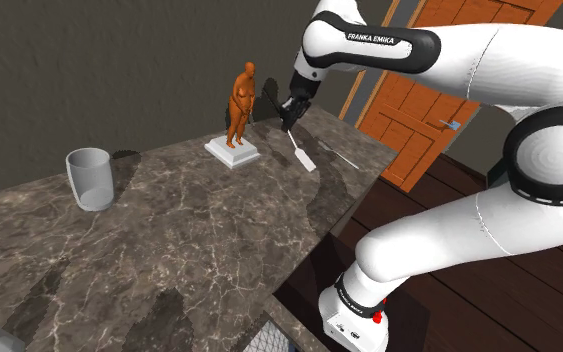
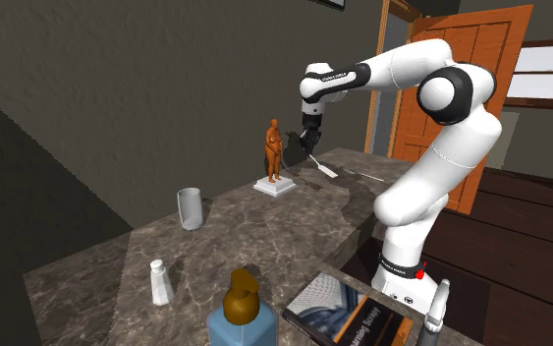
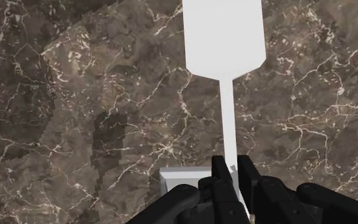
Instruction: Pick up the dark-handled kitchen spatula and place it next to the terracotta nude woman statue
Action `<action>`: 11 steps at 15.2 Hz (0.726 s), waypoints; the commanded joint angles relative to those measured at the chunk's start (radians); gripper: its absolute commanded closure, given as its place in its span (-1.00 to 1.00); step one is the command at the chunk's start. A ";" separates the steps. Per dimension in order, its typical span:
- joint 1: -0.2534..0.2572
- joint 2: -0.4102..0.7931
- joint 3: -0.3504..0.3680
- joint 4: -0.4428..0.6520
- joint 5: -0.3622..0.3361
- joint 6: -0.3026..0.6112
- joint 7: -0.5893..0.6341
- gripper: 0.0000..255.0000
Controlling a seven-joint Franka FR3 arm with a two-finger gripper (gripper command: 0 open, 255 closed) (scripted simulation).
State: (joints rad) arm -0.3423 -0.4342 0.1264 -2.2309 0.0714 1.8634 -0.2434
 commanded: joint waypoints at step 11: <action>0.003 0.017 0.007 -0.149 0.005 0.166 -0.003 1.00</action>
State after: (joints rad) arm -0.3393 -0.4206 0.1338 -2.3699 0.0766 2.0159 -0.2453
